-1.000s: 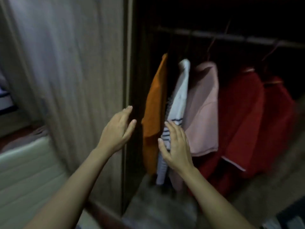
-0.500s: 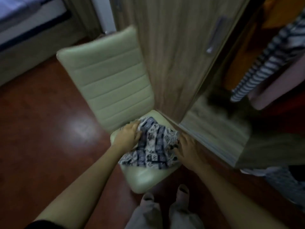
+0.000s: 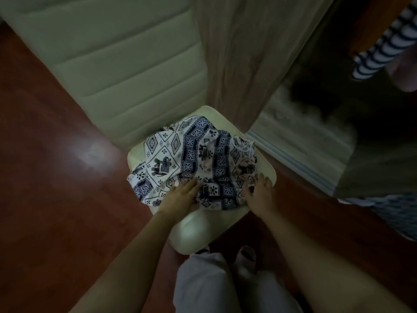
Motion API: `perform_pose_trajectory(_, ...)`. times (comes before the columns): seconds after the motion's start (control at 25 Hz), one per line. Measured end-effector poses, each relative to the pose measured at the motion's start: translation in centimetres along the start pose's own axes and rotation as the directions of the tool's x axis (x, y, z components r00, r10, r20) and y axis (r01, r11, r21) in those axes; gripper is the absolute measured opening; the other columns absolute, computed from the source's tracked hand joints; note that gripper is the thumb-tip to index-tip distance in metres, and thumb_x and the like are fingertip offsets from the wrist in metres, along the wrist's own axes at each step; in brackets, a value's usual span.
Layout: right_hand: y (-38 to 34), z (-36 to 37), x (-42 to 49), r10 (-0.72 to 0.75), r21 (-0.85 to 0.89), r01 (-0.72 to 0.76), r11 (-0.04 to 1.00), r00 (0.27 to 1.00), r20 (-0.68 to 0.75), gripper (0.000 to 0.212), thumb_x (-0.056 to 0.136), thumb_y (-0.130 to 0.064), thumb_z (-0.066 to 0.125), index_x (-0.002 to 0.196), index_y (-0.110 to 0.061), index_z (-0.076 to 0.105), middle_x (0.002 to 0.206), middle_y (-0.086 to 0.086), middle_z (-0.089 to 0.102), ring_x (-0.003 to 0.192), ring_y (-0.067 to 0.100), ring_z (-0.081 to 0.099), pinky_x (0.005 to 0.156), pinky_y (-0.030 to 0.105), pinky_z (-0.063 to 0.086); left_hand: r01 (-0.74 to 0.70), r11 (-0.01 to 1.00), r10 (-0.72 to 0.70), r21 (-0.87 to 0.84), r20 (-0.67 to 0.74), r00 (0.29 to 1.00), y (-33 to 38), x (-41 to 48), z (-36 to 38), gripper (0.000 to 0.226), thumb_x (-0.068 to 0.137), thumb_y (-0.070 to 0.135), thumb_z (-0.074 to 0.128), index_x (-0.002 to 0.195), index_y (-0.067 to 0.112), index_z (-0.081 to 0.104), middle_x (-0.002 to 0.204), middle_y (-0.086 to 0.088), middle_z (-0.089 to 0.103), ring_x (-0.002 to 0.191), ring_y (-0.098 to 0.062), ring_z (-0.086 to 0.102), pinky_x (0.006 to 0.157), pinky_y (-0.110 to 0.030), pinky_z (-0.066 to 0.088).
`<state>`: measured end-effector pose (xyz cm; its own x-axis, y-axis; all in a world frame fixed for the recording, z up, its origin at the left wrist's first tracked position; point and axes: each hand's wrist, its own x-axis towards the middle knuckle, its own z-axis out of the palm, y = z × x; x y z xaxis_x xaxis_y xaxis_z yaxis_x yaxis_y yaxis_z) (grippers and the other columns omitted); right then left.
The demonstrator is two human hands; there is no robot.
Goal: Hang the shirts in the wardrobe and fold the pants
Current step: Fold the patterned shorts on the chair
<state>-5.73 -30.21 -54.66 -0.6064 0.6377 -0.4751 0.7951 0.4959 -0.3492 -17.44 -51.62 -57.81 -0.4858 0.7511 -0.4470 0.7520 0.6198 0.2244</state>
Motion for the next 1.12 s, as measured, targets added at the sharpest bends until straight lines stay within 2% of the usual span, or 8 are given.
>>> perform_pose_trajectory(0.2, 0.5, 3.5, 3.0, 0.270, 0.243, -0.278, 0.930, 0.961, 0.063, 0.064, 0.084, -0.029, 0.066, 0.132, -0.005, 0.030, 0.129, 0.021, 0.047, 0.113, 0.038, 0.051, 0.084, 0.034, 0.045, -0.088, 0.984, 0.108, 0.157, -0.124, 0.986, -0.7, 1.0, 4.6, 0.056, 0.073, 0.034, 0.077, 0.125, 0.023, 0.059, 0.117, -0.001, 0.066, 0.095, -0.026, 0.061, 0.065, -0.036, 0.052)
perform_pose_trajectory(0.4, -2.1, 1.2, 1.4, 0.253, 0.730, -0.384, 0.565, 0.923, 0.290, 0.038, 0.085, -0.017, 0.064, 0.120, -0.012, 0.053, 0.122, 0.009, 0.059, 0.101, 0.025, 0.056, 0.090, 0.038, 0.048, 0.000, 0.991, -0.008, -0.133, -0.058, 0.998, 0.3, 1.7, -0.1, 0.071, 0.077, 0.053, 0.046, 0.140, 0.023, 0.033, 0.130, -0.005, 0.053, 0.116, -0.026, 0.051, 0.093, -0.042, 0.042)
perform_pose_trajectory(0.56, -6.7, -4.0, -2.2, 0.067, 0.848, -0.456, 0.268, 0.887, 0.456, 0.025, 0.092, -0.030, 0.055, 0.111, -0.013, 0.059, 0.109, 0.008, 0.064, 0.099, 0.026, 0.060, 0.088, 0.045, 0.050, -0.180, 0.734, 0.133, -0.655, -0.122, 0.984, 5.2, 0.9, -9.1, 0.083, 0.068, 0.047, 0.059, 0.141, 0.017, 0.034, 0.135, -0.008, 0.044, 0.116, -0.018, 0.046, 0.098, -0.032, 0.038)
perform_pose_trajectory(0.68, -9.2, -10.0, -4.3, -0.019, 0.909, -0.414, 0.040, 0.909, 0.415, 0.034, 0.099, -0.027, 0.033, 0.096, -0.011, 0.063, 0.085, 0.005, 0.068, 0.080, 0.021, 0.061, 0.070, 0.033, 0.049, -0.258, 0.775, 0.168, -0.577, -0.205, 0.964, 7.9, -0.3, -16.5, 0.072, 0.077, 0.033, 0.071, 0.139, 0.014, 0.039, 0.132, -0.010, 0.046, 0.114, -0.016, 0.046, 0.094, -0.022, 0.033)
perform_pose_trajectory(0.76, -10.2, -14.6, -5.7, -0.065, 0.930, -0.303, 0.209, 0.945, 0.322, 0.035, 0.091, -0.007, 0.032, 0.109, 0.001, 0.062, 0.087, 0.006, 0.066, 0.082, 0.023, 0.058, 0.065, 0.029, 0.047, -0.263, 0.832, 0.140, -0.488, -0.274, 0.952, 8.8, -0.9, -22.0, 0.049, 0.085, 0.025, 0.065, 0.130, 0.012, 0.051, 0.126, -0.011, 0.056, 0.114, -0.024, 0.054, 0.088, -0.024, 0.036)
perform_pose_trajectory(0.8, -10.4, -16.9, -6.4, -0.087, 0.896, -0.168, 0.412, 0.971, 0.223, 0.039, 0.085, 0.003, 0.034, 0.113, 0.001, 0.062, 0.095, 0.009, 0.060, 0.088, 0.025, 0.056, 0.068, 0.029, 0.048, -0.265, 0.852, 0.139, -0.451, -0.293, 0.946, 9.3, -1.3, -25.1, 0.037, 0.087, 0.026, 0.060, 0.120, 0.011, 0.057, 0.116, -0.013, 0.062, 0.108, -0.028, 0.057, 0.082, -0.025, 0.037)
perform_pose_trajectory(0.92, -9.6, -23.8, -9.2, -0.249, 0.456, 0.278, 0.845, 0.961, -0.125, 0.032, 0.082, -0.004, 0.059, 0.109, -0.019, 0.068, 0.127, 0.006, 0.031, 0.119, 0.022, 0.037, 0.103, 0.028, 0.035, -0.387, 0.868, 0.268, -0.312, -0.362, 0.893, 12.0, -3.6, -34.7, 0.048, 0.077, 0.049, 0.041, 0.093, 0.010, 0.065, 0.083, -0.006, 0.060, 0.082, -0.024, 0.058, 0.069, -0.026, 0.035)
perform_pose_trajectory(1.12, -9.3, -32.3, -14.2, -0.539, -0.051, 0.541, 0.839, 0.815, -0.213, 0.044, 0.083, -0.036, 0.066, 0.125, -0.034, 0.053, 0.140, 0.001, 0.038, 0.129, 0.021, 0.040, 0.102, 0.042, 0.035, -0.529, 0.799, 0.362, -0.285, -0.473, 0.803, 15.8, -8.3, -47.0, 0.043, 0.066, 0.053, 0.044, 0.065, 0.013, 0.058, 0.072, 0.007, 0.051, 0.064, -0.001, 0.046, 0.061, -0.020, 0.034)
